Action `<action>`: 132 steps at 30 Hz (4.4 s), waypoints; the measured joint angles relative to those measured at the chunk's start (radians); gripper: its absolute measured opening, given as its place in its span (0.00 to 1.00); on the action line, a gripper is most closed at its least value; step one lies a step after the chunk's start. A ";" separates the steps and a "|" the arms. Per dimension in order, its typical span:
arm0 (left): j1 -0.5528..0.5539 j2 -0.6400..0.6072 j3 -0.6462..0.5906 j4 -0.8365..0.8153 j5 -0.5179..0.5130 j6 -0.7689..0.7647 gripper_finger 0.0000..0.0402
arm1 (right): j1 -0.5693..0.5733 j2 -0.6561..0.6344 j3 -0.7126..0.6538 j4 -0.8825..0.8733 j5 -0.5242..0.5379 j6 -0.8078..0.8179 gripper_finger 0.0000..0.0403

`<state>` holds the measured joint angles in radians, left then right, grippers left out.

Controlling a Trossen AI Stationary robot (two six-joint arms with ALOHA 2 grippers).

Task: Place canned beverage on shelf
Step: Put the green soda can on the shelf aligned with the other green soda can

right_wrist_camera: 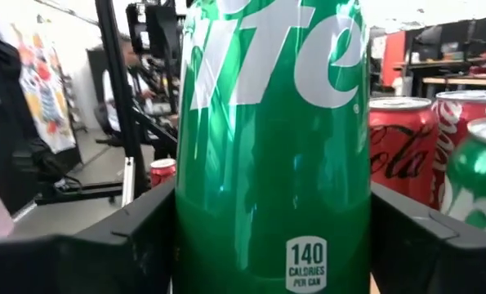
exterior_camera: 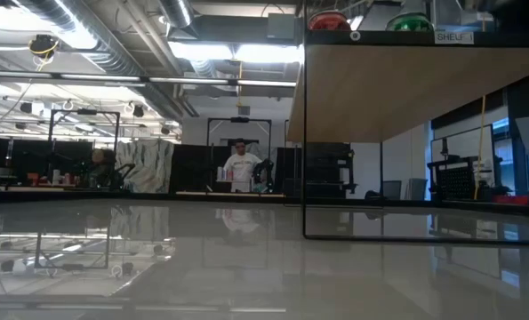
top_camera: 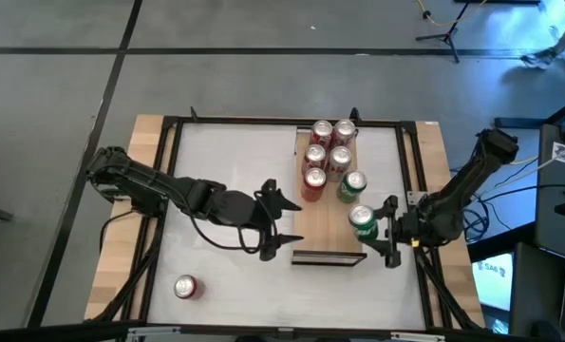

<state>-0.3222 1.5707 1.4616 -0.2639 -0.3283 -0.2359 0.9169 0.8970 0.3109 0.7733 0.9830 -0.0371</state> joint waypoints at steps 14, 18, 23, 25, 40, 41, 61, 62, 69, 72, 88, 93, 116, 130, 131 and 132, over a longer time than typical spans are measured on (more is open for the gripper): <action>0.028 0.178 0.000 0.394 -0.037 0.052 0.82 | -0.006 0.011 -0.180 0.282 -0.052 -0.079 0.75; 0.059 0.243 0.000 0.451 -0.058 0.079 0.82 | -0.055 0.030 -0.181 0.276 -0.090 -0.077 0.74; 0.075 0.302 0.000 0.457 -0.142 0.059 0.82 | -0.130 0.059 -0.181 0.275 -0.172 -0.074 0.75; 0.074 0.315 0.000 0.458 -0.178 0.044 0.82 | -0.148 0.058 -0.181 0.277 -0.205 -0.073 0.75; 0.082 0.355 0.000 0.506 -0.230 -0.075 0.64 | -0.193 0.057 -0.180 0.210 -0.250 -0.069 0.75; 0.083 0.355 0.000 0.507 -0.229 -0.075 0.63 | -0.193 0.057 -0.180 0.201 -0.244 -0.066 0.75; 0.089 0.355 0.000 0.531 -0.231 -0.076 0.62 | -0.193 0.058 -0.180 0.088 -0.216 -0.038 0.78; 0.090 0.355 0.000 0.531 -0.231 -0.076 0.62 | -0.193 0.057 -0.180 0.083 -0.216 -0.038 0.78; 0.092 0.355 0.000 0.531 -0.227 -0.072 0.62 | -0.193 0.057 -0.179 0.074 -0.216 -0.039 0.79; 0.092 0.354 0.000 0.531 -0.227 -0.072 0.62 | -0.193 0.057 -0.179 0.073 -0.216 -0.039 0.79; 0.091 0.354 0.000 0.526 -0.225 -0.068 0.62 | -0.192 0.057 -0.179 0.071 -0.217 -0.039 0.79; 0.091 0.354 0.000 0.526 -0.225 -0.068 0.62 | -0.192 0.057 -0.179 0.070 -0.216 -0.039 0.79; 0.091 0.354 0.000 0.526 -0.184 -0.068 0.62 | -0.192 0.057 -0.180 0.063 -0.218 -0.039 0.86; 0.095 0.354 0.000 0.526 -0.185 -0.061 0.62 | -0.192 0.058 -0.181 0.067 -0.217 -0.039 0.91; 0.095 0.354 0.000 0.526 -0.185 -0.048 0.62 | -0.192 0.058 -0.181 0.069 -0.217 -0.039 0.91; 0.095 0.354 0.000 0.526 -0.186 -0.032 0.62 | -0.192 0.058 -0.181 0.073 -0.217 -0.039 0.91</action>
<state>-0.2268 1.9251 1.4616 0.2626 -0.5140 -0.2682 0.7250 0.9546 0.1299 0.8465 0.7658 -0.0766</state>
